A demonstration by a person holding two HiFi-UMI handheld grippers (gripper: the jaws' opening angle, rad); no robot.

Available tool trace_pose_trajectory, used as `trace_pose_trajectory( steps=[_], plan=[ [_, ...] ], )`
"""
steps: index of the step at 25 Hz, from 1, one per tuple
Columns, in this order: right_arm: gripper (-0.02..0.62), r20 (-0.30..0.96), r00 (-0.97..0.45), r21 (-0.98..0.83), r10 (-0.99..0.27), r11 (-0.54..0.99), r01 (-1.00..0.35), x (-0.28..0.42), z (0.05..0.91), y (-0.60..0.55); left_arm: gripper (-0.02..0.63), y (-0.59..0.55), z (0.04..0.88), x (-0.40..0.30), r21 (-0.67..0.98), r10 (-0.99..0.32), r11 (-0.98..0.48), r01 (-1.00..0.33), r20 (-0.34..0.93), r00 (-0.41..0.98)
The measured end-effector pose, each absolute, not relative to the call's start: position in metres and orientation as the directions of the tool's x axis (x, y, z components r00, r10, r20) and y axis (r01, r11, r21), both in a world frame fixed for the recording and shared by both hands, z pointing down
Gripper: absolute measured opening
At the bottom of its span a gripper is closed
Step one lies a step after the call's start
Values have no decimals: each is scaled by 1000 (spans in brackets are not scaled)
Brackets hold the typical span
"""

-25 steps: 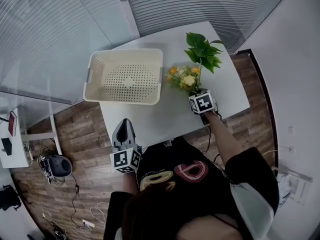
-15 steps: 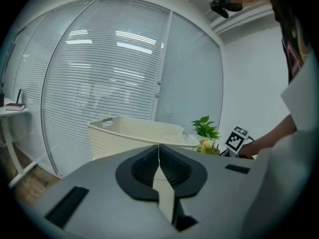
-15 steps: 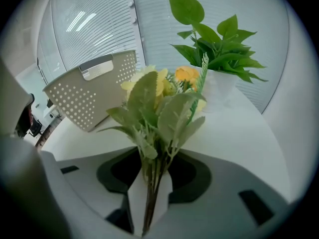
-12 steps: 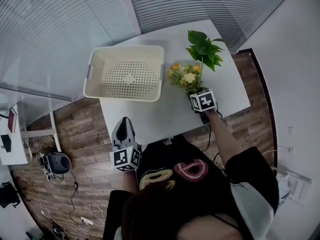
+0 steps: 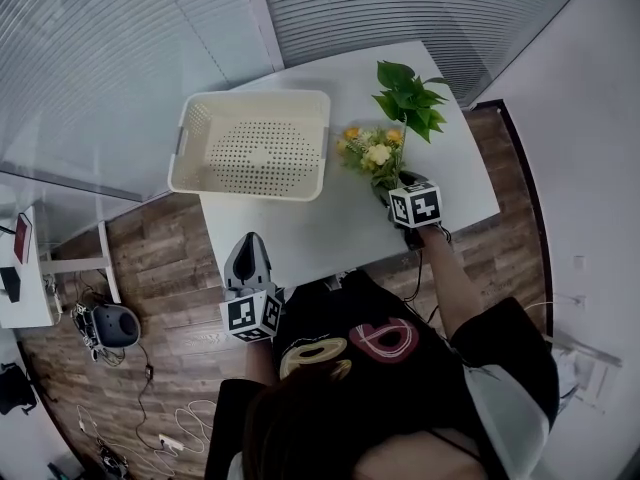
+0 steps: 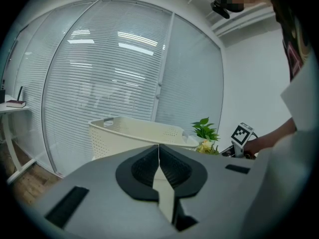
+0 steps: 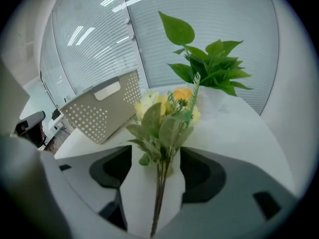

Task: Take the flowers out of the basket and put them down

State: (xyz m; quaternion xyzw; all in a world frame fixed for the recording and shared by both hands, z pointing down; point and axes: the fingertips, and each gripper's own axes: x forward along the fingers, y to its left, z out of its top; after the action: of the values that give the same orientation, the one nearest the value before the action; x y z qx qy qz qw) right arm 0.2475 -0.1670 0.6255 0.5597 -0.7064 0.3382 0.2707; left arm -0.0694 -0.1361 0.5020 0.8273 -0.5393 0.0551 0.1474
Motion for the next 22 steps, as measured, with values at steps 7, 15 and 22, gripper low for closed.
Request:
trace_pose_trajectory(
  steps=[7,15,22],
  plan=[
    [301,711,-236,-203,-662,129,-971,252,588,-159,18,-134,503,-70,191,-875,-380,-905,243,419],
    [308,597,-223,-234,-770,99,-967,258,532,-157,18,-135,496,-65,202,-864,-416,-887,215,455],
    [307,510,-221,-179,-832,149,-973,247,484,-151,18,-137,478,-54,205,-852,-465,-861,162,498]
  ],
)
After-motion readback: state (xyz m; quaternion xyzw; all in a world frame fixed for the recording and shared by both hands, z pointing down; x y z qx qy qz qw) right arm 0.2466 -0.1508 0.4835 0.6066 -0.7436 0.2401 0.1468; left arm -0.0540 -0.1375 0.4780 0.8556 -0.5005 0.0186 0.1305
